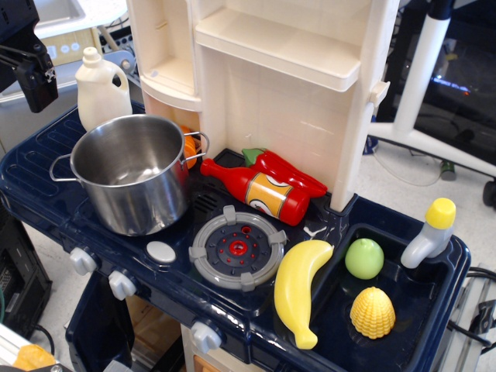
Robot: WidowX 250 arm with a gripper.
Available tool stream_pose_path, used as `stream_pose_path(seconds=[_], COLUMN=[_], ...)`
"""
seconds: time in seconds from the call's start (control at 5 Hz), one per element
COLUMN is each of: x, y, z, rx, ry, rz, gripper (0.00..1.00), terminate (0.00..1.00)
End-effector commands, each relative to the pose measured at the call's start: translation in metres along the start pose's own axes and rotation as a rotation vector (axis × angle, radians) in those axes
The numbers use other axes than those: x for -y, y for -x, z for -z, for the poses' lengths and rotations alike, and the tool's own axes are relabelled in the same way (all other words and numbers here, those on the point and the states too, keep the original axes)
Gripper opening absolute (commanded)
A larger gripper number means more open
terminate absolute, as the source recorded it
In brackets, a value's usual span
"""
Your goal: Put banana in pot or pan
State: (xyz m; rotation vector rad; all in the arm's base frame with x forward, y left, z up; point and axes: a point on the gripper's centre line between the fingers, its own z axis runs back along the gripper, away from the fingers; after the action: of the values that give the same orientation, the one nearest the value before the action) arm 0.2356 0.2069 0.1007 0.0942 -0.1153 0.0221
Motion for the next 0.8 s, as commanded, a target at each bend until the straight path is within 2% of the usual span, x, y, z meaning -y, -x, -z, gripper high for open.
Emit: stream_pose_path(seconds=[0.0, 0.2, 0.4, 0.6], x=[0.000, 0.028, 0.054, 0.095], y=[0.000, 0.011, 0.016, 0.021], z=[0.000, -0.054, -0.088, -0.102], rx=[0.000, -0.027, -0.060, -0.091], ry=[0.000, -0.159, -0.219, -0.161], rz=[0.000, -0.036, -0.089, -0.177], gripper=[1.00, 1.00, 1.00, 1.00], terminate=[0.00, 0.00, 0.00, 0.00])
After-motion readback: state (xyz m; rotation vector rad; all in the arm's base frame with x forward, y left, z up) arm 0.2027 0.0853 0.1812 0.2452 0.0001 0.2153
